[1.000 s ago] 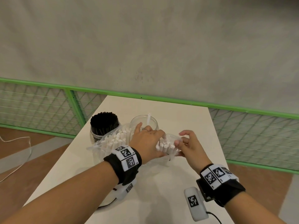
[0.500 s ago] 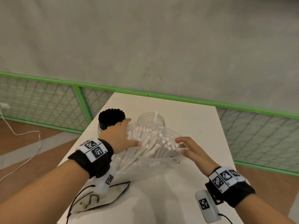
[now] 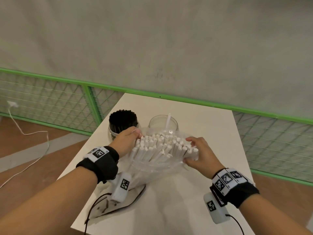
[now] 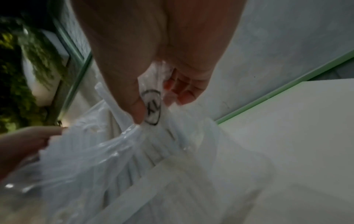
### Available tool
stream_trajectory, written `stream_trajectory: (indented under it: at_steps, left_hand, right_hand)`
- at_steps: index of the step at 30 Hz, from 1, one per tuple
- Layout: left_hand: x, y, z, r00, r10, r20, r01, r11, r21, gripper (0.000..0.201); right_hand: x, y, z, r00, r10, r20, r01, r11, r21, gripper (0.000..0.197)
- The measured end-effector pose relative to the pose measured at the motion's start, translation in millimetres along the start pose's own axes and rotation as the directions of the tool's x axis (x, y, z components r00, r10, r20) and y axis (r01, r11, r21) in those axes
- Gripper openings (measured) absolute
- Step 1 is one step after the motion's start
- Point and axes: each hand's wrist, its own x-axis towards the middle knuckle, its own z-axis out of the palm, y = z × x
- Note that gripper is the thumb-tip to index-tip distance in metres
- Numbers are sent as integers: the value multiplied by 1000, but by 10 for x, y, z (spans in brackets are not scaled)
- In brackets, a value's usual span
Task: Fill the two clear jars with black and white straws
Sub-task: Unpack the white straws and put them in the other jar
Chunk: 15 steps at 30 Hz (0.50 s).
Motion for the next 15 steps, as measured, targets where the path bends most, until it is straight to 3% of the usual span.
stream_trajectory:
  at_steps: [3,6,10,13,15]
  left_hand:
    - [51,-50,130,998,-60,22,60,998,-2,38]
    - [101,-5,207,995,-86,60,84,996,24,36]
    - [175,5,149,992,-86,95,83,996,39,16]
    - [194,-11,12,993,-57,105,36,980,193,6]
    - [177,23,-56,986,-63,154,12,951,310,17]
  right_hand:
    - [-9,87,67,984,106,144,-108,994,6,81]
    - [1,111,110,976,136,172,-144,989,36,91]
    - [-7,125,99,965,184,187,-196,979,49,99]
    - [-24,129,70,961,222,163,-231,972,39,97]
    - [-36,122,76,961,238,142,-247,968,49,98]
